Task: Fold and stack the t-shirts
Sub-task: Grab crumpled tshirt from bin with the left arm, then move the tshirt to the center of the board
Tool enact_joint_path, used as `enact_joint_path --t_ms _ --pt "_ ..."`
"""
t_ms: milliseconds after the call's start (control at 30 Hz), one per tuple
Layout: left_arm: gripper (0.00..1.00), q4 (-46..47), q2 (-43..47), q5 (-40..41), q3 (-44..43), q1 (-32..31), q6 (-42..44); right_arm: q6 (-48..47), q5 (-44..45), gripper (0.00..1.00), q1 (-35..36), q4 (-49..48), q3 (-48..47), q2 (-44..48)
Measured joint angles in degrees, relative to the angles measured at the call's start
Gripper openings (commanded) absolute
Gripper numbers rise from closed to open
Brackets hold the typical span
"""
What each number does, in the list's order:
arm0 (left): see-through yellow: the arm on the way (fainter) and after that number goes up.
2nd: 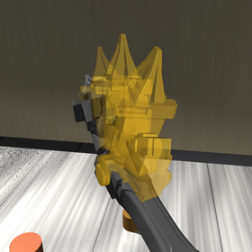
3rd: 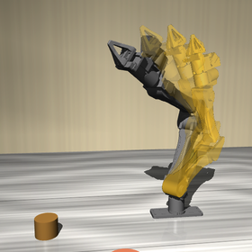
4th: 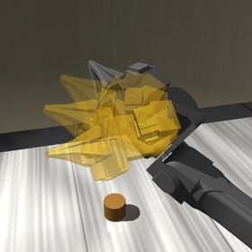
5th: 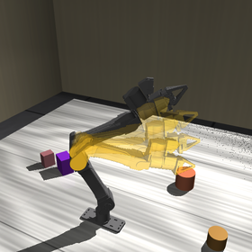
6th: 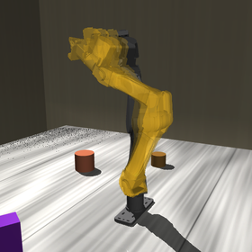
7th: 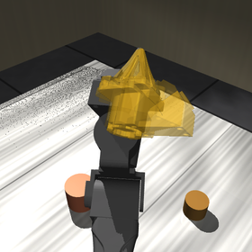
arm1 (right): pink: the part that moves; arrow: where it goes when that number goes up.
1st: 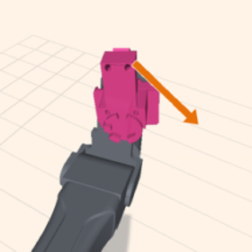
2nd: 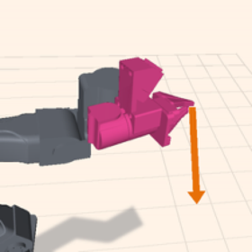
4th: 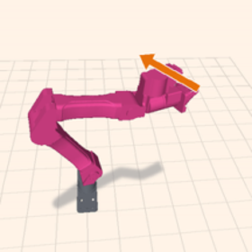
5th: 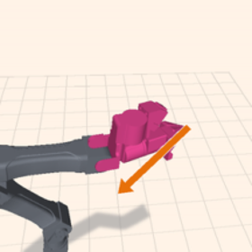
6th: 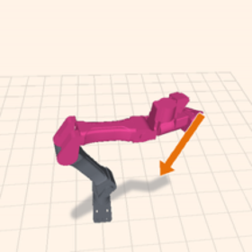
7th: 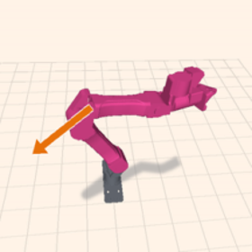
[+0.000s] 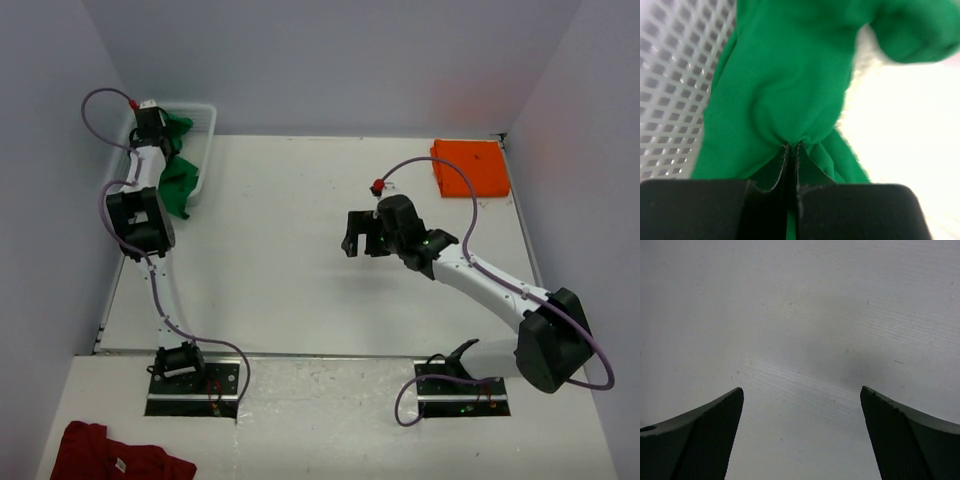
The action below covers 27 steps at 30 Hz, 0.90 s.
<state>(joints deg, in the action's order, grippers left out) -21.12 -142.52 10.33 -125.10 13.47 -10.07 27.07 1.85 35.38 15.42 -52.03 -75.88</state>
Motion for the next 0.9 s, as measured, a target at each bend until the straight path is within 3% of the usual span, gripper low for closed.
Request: enact_joint_path --t_ms 467,733,900 --pt "0.0 4.7 24.35 -6.95 0.96 -4.98 -1.95 0.42 0.63 0.99 0.04 0.02 0.0 -1.64" --pt "0.0 0.31 28.55 -8.33 -6.01 -11.19 -1.42 2.1 12.72 0.99 0.13 4.2 -1.05 -0.04" --pt "0.0 -2.45 35.01 -11.43 -7.23 -17.07 -2.91 3.45 17.9 0.99 -4.83 6.08 -1.2 6.38"
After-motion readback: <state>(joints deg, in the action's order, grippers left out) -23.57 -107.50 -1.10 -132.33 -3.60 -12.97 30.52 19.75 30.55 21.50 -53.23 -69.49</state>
